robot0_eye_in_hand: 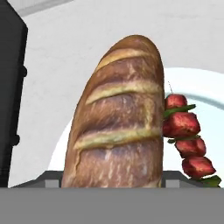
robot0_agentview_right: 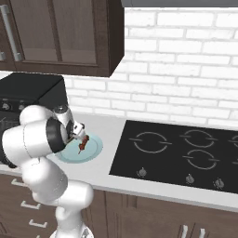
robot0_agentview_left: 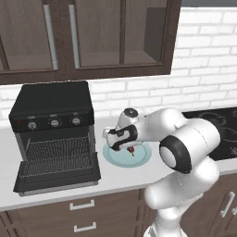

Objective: Pick up the kebab skewer and baguette bread, and place them inside the toaster oven. Close the toaster oven door and start by setting the timer.

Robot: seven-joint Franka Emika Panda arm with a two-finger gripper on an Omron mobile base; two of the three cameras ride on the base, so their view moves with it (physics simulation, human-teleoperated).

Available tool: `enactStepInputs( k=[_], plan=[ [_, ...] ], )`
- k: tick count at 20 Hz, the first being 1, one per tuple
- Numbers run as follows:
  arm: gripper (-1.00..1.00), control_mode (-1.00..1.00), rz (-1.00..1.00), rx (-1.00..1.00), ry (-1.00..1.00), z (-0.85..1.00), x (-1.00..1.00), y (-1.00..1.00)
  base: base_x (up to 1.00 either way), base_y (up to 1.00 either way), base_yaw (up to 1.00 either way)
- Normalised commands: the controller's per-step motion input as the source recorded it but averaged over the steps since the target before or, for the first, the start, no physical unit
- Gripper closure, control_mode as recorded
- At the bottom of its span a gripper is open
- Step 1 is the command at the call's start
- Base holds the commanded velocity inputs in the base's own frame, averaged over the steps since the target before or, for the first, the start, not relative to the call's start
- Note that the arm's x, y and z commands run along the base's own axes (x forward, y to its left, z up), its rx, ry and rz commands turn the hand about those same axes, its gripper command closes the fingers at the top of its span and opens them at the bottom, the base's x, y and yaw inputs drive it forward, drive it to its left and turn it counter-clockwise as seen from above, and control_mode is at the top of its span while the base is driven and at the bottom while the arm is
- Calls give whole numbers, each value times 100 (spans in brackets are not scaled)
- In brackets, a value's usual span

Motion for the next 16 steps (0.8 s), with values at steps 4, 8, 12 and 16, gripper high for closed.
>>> enactStepInputs(
  k=[4,8,12,16],
  plan=[
    [100,-100,-3,0,-1,78,-92,-7,0,0,0],
    [100,-100,-5,3,0,98,-91,-34,0,0,0],
    [100,-100,-8,5,0,98,-75,-34,0,0,0],
    [100,-100,-14,2,3,62,-72,-5,0,0,0]
  ],
)
